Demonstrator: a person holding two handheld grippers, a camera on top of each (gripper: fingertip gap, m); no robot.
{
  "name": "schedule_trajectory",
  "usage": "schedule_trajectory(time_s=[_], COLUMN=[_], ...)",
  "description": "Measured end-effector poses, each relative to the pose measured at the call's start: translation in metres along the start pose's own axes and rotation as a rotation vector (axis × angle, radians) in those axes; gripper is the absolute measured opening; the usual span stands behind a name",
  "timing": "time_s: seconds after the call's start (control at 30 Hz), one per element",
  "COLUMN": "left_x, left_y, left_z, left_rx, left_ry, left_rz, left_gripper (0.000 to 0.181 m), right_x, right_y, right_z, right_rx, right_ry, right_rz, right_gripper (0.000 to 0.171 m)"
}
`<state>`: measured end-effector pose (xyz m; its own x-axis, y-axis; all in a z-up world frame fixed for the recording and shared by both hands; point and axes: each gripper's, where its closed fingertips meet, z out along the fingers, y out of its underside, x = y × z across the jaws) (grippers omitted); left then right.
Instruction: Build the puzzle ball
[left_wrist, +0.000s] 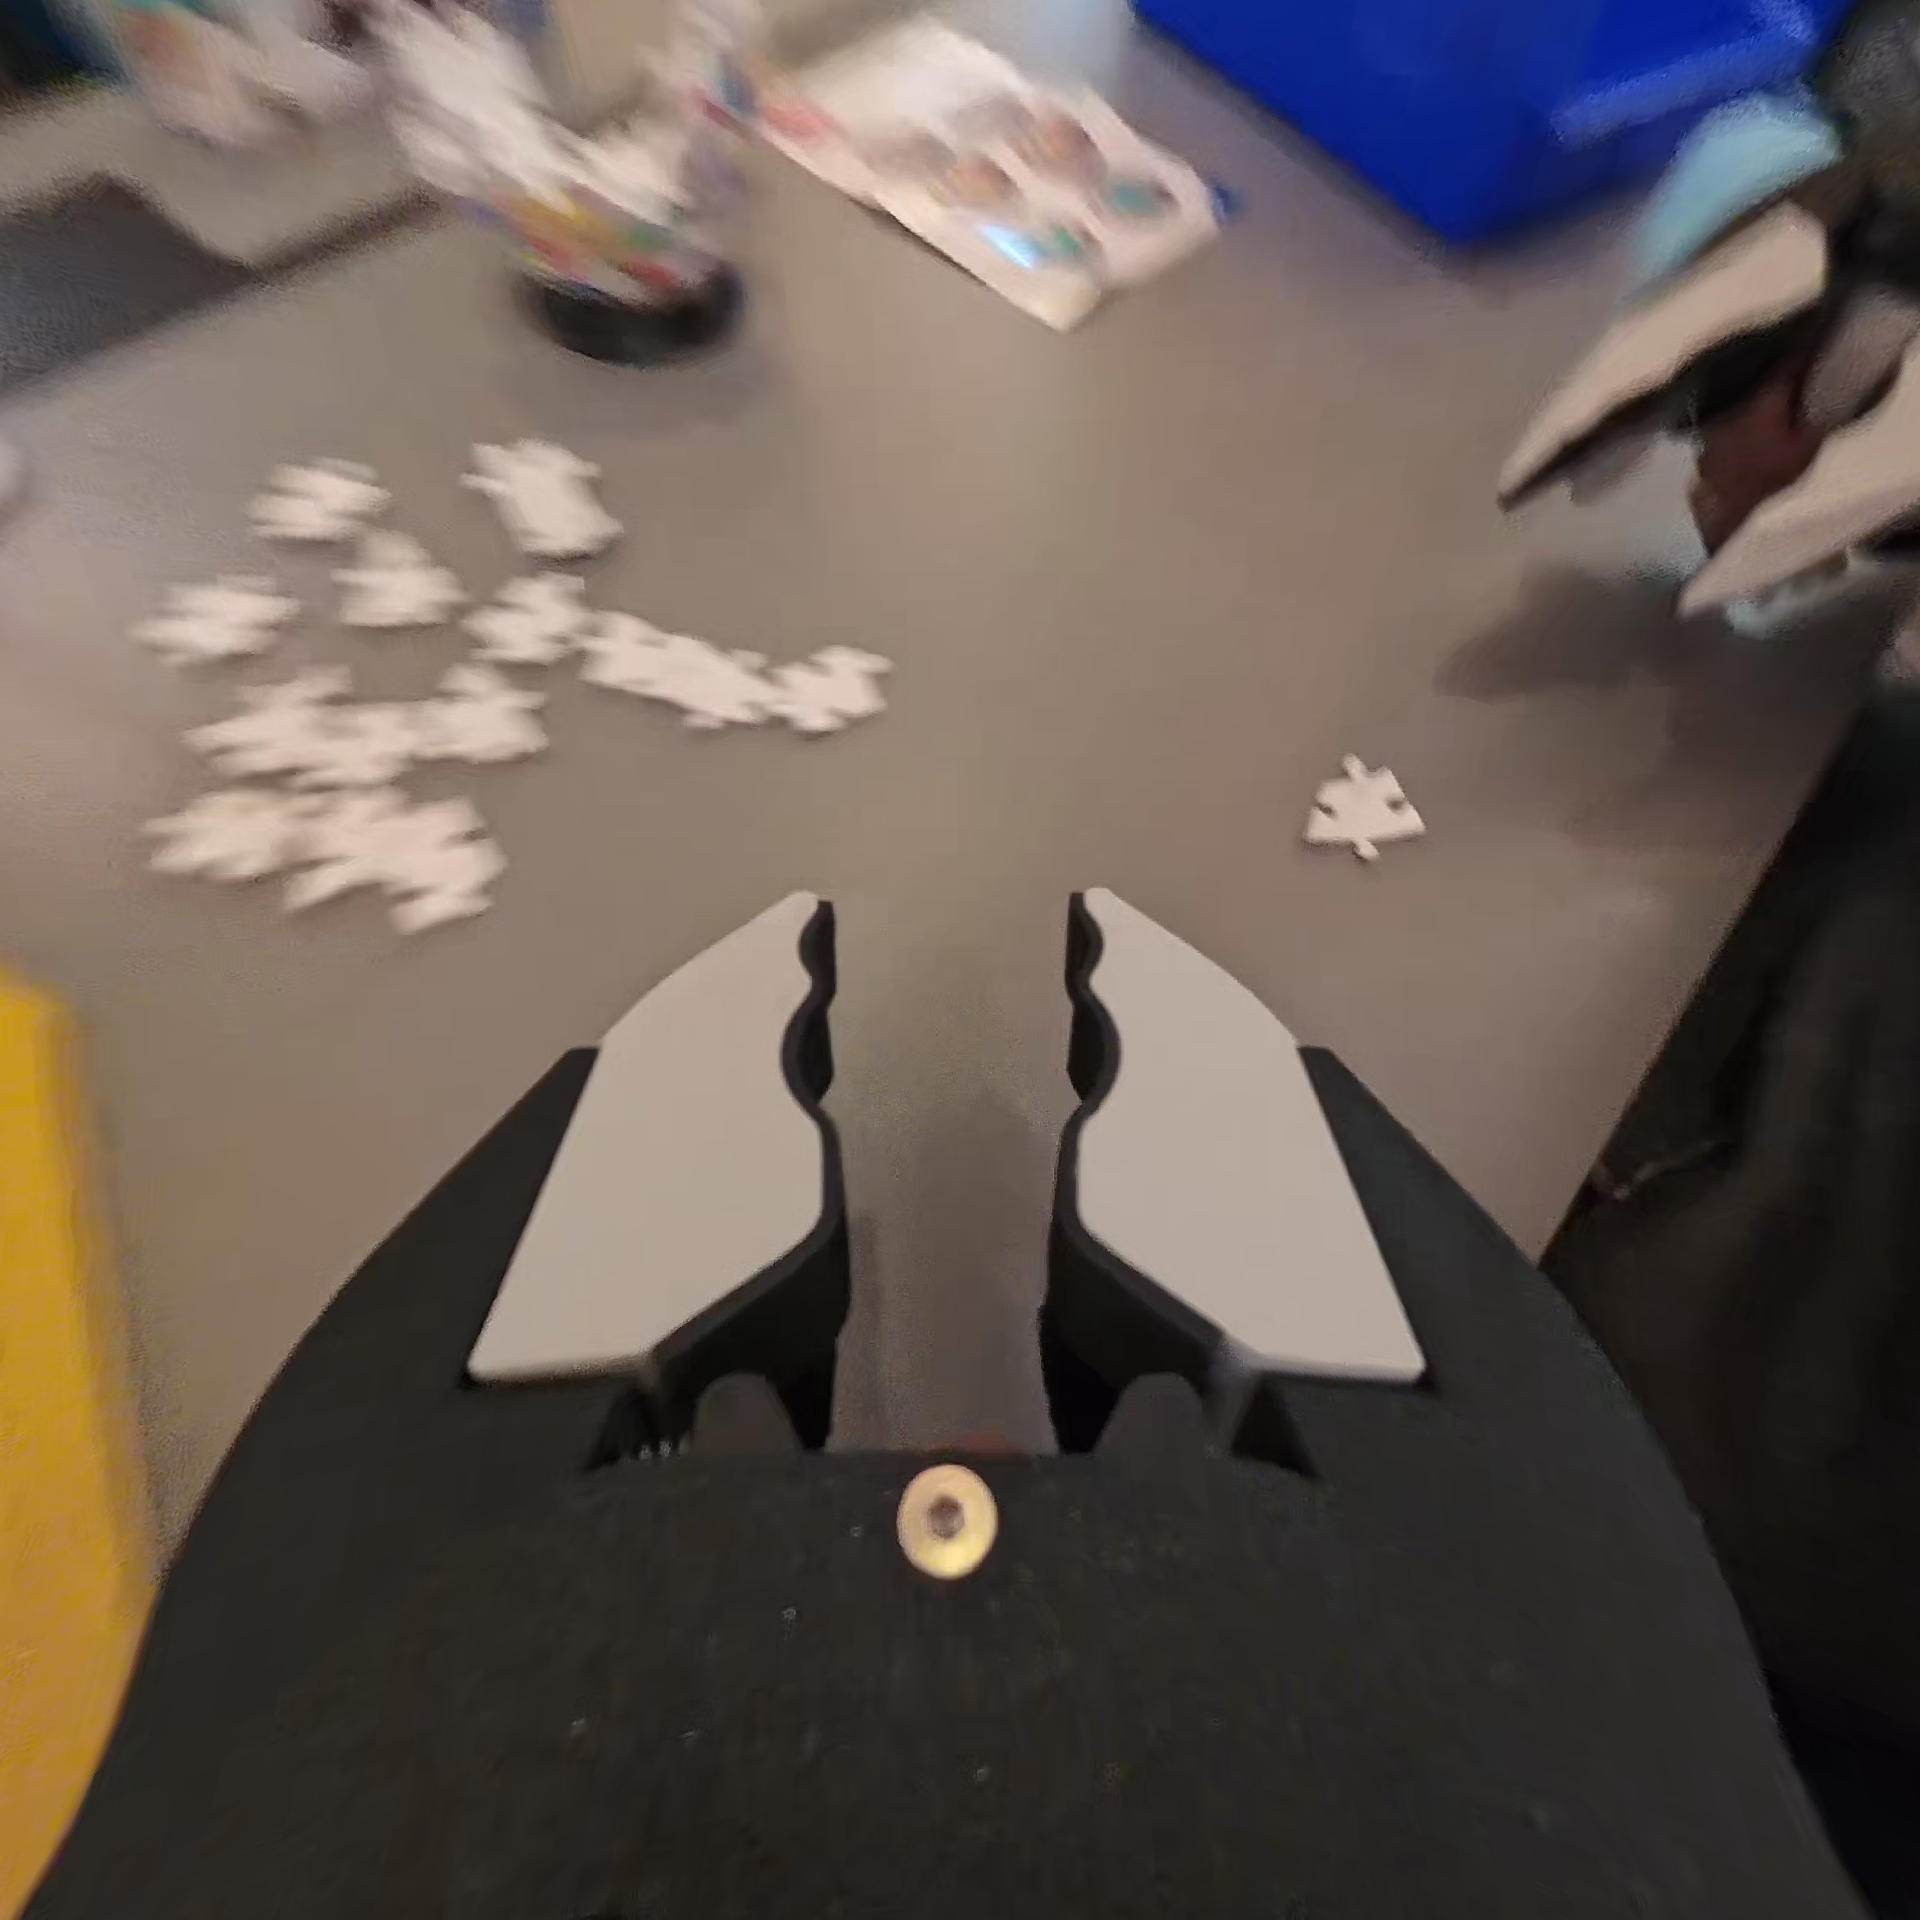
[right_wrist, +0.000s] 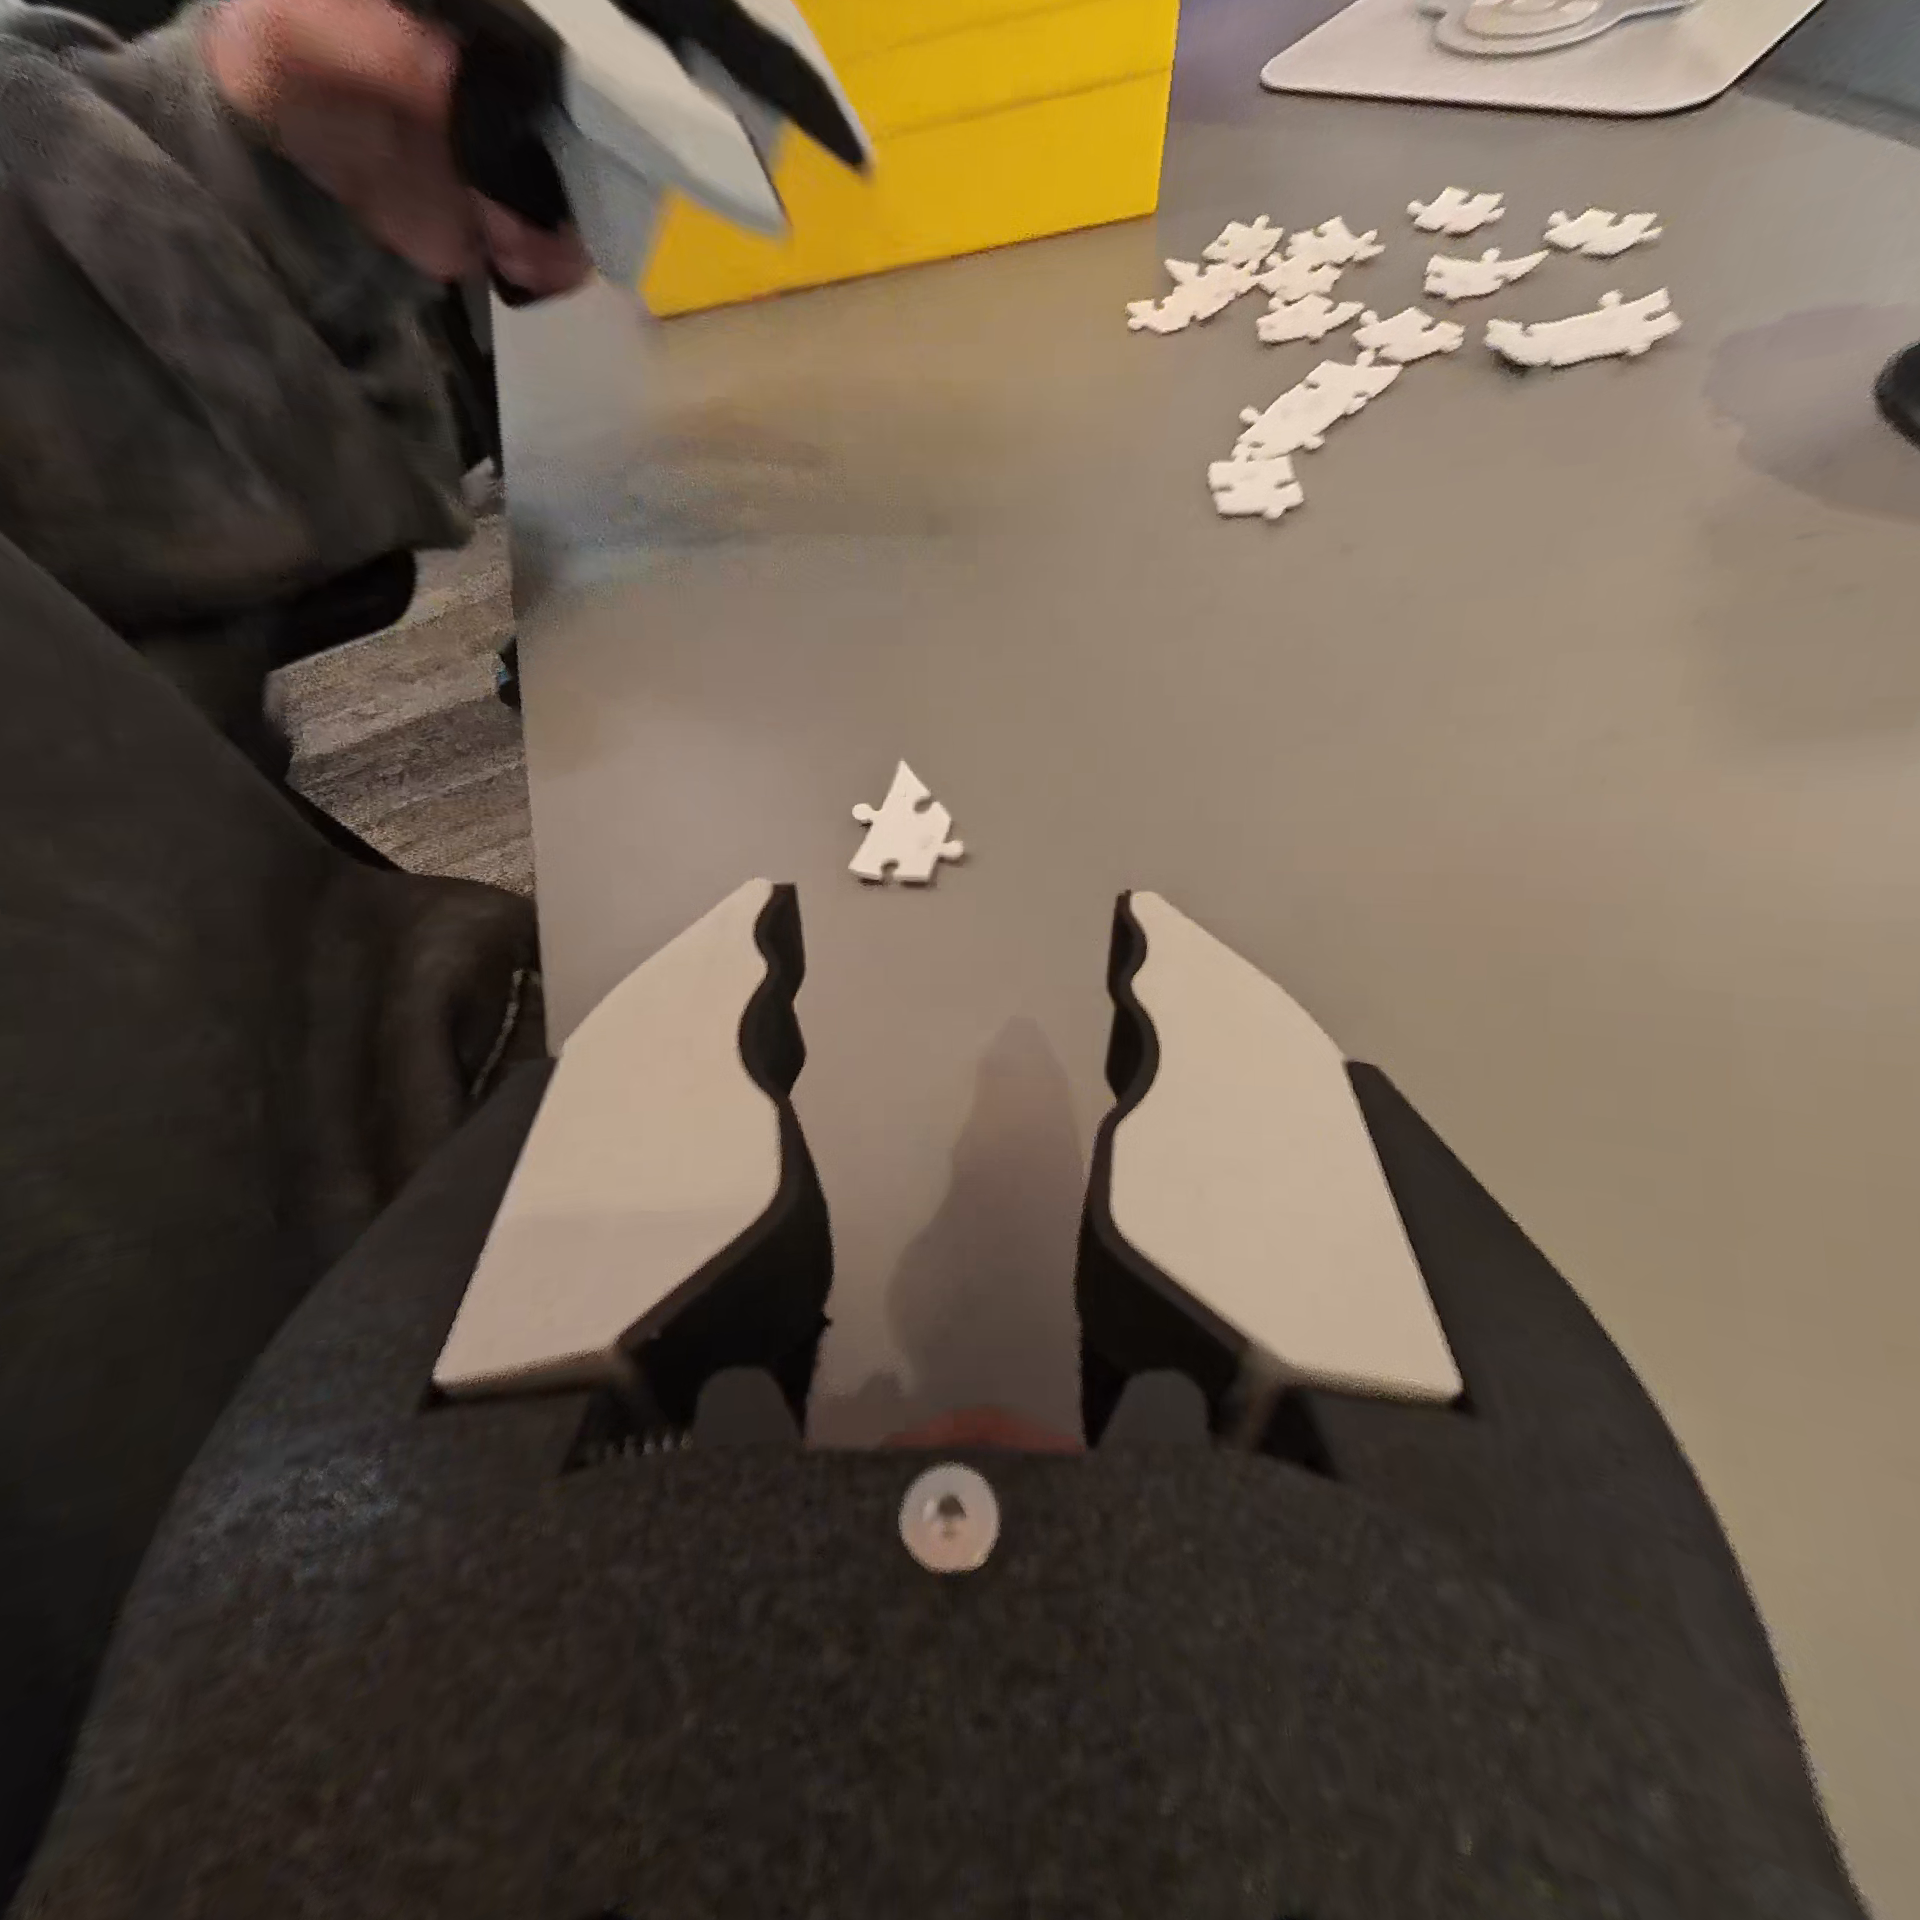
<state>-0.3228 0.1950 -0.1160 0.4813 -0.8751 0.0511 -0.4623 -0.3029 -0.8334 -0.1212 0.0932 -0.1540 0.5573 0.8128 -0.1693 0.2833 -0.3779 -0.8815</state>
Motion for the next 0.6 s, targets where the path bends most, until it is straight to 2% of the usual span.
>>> schedule_trajectory(time_s=[0.03,0.13,0.27,0.37,0.6], left_x=[-0.02,-0.077,-0.157,-0.185,-0.243], left_y=[-0.006,0.001,0.049,0.065,0.124], left_z=[-0.028,-0.109,-0.188,-0.205,-0.209], left_rx=[0.056,0.065,-0.182,-0.229,-0.415], left_ry=[-0.086,-0.265,-0.554,-0.573,-0.599], left_rz=[-0.036,-0.156,-0.196,-0.181,-0.23], left_gripper=[0.042,0.047,0.06,0.057,0.051], right_x=[0.004,0.017,0.026,0.032,0.069], right_y=[-0.002,-0.014,-0.032,-0.041,-0.051], right_z=[-0.002,-0.005,-0.001,0.003,0.007], right_rx=[0.005,0.039,0.113,0.145,0.223], right_ry=[0.008,0.027,-0.002,0.005,0.18], right_rz=[0.001,0.007,0.046,0.032,-0.059], right_gripper=[0.057,0.057,0.055,0.054,0.055])
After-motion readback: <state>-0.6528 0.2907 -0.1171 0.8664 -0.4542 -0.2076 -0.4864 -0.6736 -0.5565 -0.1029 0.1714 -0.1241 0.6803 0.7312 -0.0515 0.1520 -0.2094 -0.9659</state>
